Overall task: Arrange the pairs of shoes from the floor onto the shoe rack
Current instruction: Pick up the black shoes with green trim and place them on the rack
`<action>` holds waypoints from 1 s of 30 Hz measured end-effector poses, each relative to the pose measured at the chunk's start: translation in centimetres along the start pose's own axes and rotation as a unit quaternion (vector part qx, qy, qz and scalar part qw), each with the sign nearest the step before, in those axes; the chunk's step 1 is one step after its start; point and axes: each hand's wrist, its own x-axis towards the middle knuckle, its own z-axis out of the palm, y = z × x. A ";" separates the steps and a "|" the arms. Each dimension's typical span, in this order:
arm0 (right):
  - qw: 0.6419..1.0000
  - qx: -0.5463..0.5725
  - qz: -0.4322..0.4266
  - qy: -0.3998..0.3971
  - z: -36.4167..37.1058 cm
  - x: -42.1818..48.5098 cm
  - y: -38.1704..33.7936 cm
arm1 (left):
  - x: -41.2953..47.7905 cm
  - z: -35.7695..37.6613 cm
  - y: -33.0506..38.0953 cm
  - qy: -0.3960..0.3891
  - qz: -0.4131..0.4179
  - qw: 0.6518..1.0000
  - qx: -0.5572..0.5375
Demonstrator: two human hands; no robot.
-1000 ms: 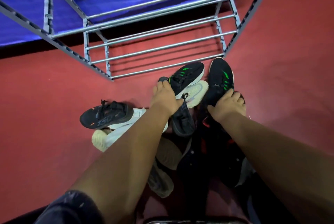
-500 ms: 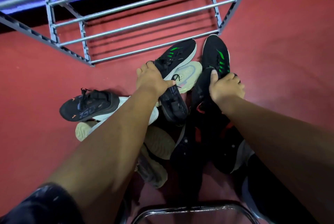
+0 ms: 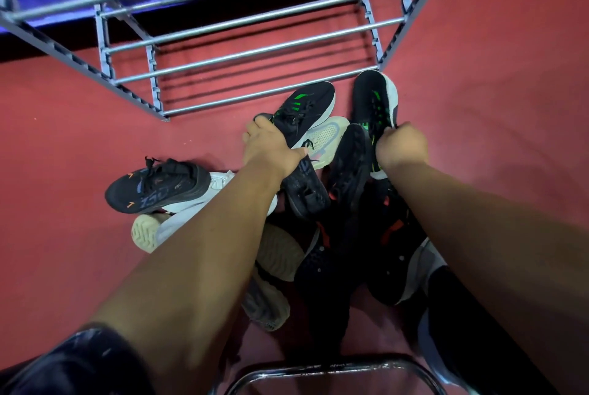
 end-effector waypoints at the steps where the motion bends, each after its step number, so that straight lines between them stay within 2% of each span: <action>1: 1.000 0.002 -0.007 0.018 -0.5 -0.4 -0.3 | -0.2 -0.3 0.0 0.004 -0.003 1.000 -0.011; 6: 0.993 0.018 -0.031 0.111 -3.1 -1.5 -1.6 | -1.4 -1.7 -0.1 0.026 -0.008 0.998 -0.060; 7: 0.994 0.019 -0.021 0.107 -3.7 -1.6 -1.9 | -1.7 -1.8 -0.3 0.030 -0.008 0.997 -0.066; 12: 1.000 0.027 0.005 -0.009 -4.7 -2.7 -3.2 | -3.1 -2.1 -0.9 0.062 -0.036 0.989 -0.128; 15: 0.992 -0.031 -0.002 -0.123 -2.1 -4.0 -3.1 | -4.1 -1.3 -1.4 0.076 -0.059 0.988 -0.121; 17: 0.985 -0.077 -0.014 -0.153 0.1 -5.0 -2.6 | -4.5 -0.5 -2.1 0.056 -0.075 0.992 -0.089; 23: 0.960 -0.239 -0.059 -0.133 3.1 -7.5 -1.3 | -3.6 0.0 -2.8 -0.001 -0.058 0.997 -0.055; 25: 0.963 -0.226 -0.079 -0.127 3.1 -6.8 -1.5 | -2.7 -0.1 -2.8 0.000 -0.051 0.997 -0.059; 30: 0.981 -0.090 -0.168 0.020 1.6 -5.3 -2.3 | -1.4 -1.5 -3.9 0.033 -0.037 0.992 -0.120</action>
